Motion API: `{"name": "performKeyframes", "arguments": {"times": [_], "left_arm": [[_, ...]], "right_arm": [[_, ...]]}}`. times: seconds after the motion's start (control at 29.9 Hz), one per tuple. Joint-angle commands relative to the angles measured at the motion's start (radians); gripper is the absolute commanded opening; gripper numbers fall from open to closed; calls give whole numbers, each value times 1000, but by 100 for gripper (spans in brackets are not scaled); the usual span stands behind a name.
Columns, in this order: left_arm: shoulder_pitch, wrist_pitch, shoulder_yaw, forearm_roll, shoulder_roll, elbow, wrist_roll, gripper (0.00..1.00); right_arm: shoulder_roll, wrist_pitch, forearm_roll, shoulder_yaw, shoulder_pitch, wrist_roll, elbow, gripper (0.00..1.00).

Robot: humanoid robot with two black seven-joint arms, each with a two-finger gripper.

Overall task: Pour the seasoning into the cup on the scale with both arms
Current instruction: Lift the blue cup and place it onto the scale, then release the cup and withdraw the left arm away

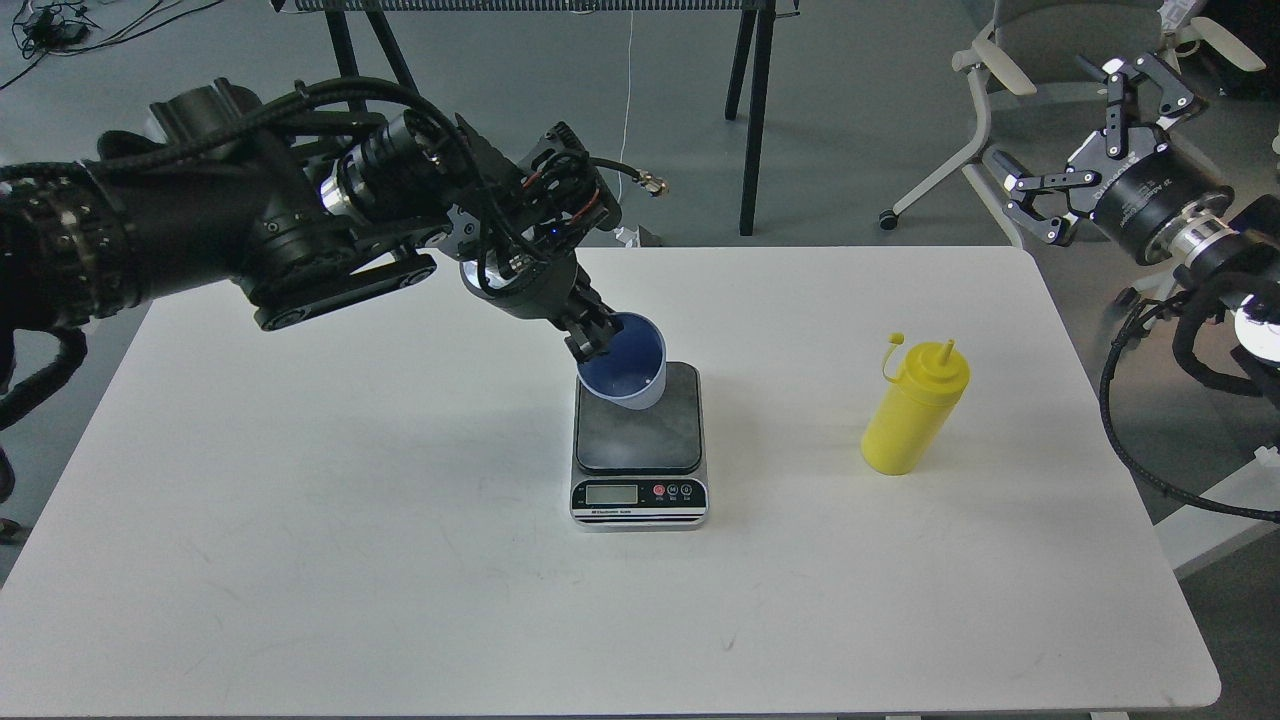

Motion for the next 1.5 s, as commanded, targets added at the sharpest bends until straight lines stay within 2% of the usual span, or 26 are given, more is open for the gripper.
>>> {"name": "performKeyframes", "arguments": {"times": [0.0,0.27,0.7,0.97,1.3,1.37,1.47], "left_arm": [[23,0,3,3,-39,20,0,5],[38,0,2,1,-85,82,0,6],[80,0,3,1,-89,120,0,9],[81,0,-1,-2,-100,120,0,18],[80,0,-1,-88,-105,121,0,49],[78,0,-3,-89,-111,132,0,58],[78,0,-3,-91,-122,158,0,62]], "right_arm": [[1,0,0,0,0,0,0,100],[-8,2,0,0,0,0,0,100],[-8,2,0,2,0,0,0,100],[-8,2,0,2,-2,0,0,100],[-8,2,0,3,-8,2,0,100],[-8,2,0,3,-8,2,0,100],[-8,2,0,3,-8,2,0,100]]}}
